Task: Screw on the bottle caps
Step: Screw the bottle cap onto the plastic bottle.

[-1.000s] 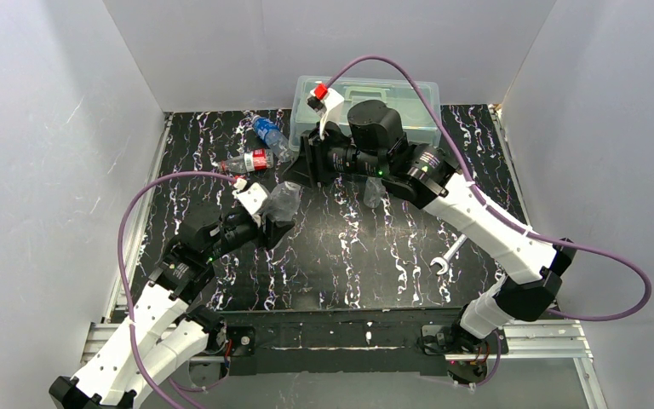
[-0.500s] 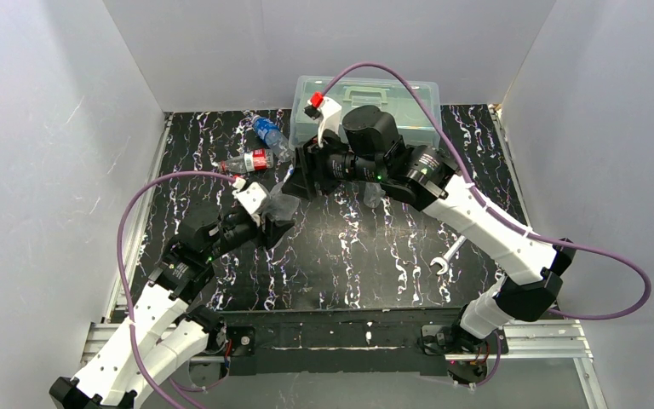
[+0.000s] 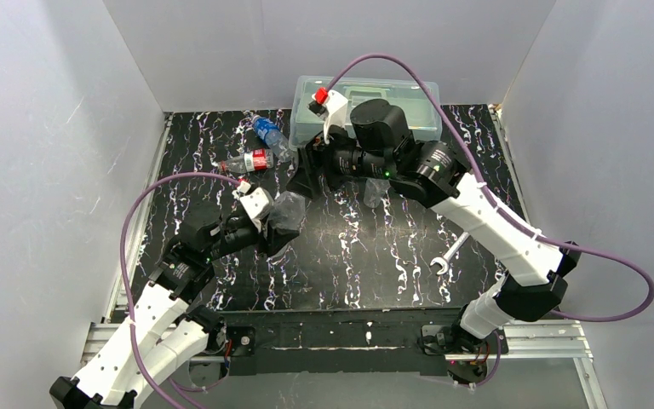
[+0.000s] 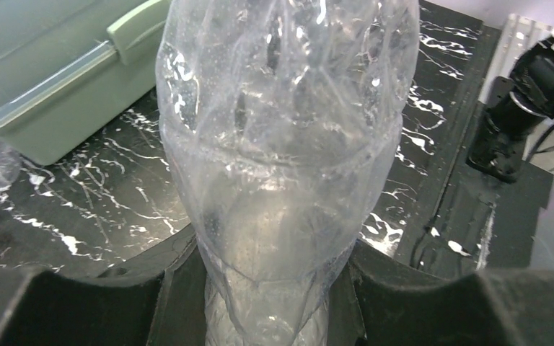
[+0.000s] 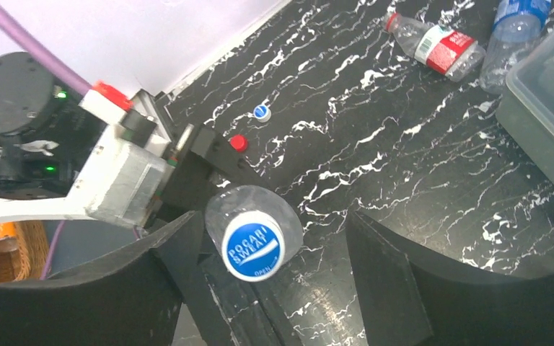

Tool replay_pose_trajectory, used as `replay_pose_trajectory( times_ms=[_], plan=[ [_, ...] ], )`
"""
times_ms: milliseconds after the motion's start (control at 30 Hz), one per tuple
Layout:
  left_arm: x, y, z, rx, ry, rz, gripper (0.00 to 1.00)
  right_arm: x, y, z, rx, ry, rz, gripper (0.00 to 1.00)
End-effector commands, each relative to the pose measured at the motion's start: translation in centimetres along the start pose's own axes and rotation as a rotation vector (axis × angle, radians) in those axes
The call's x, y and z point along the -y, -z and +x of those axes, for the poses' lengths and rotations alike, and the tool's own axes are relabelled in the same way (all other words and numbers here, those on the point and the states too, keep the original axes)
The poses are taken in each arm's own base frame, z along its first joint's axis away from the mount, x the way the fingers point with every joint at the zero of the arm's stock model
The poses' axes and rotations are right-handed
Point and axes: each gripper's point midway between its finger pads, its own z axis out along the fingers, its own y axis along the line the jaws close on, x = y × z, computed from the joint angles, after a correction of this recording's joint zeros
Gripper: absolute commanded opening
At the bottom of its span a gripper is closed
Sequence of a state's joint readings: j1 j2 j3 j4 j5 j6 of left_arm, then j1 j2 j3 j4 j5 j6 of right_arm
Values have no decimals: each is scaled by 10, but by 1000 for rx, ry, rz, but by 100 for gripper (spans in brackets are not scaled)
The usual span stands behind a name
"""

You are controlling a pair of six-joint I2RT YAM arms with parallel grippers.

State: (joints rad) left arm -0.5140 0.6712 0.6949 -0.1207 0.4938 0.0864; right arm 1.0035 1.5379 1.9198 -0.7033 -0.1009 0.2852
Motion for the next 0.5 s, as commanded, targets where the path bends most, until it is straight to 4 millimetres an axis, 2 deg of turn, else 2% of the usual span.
replay_pose_trajectory(
  times_ms=[0,133,267,467],
  plan=[
    [22,2,2,-17,22,122,0,-21,30,-20,44,106,-85,78],
    [30,3,5,-31,40,168,0,-29,40,-11,3,145,-136,74],
    [32,3,4,-23,47,177,0,-25,45,-3,-25,165,-119,73],
    [36,5,4,-26,51,195,0,-29,49,6,-56,189,-155,68]
  ],
)
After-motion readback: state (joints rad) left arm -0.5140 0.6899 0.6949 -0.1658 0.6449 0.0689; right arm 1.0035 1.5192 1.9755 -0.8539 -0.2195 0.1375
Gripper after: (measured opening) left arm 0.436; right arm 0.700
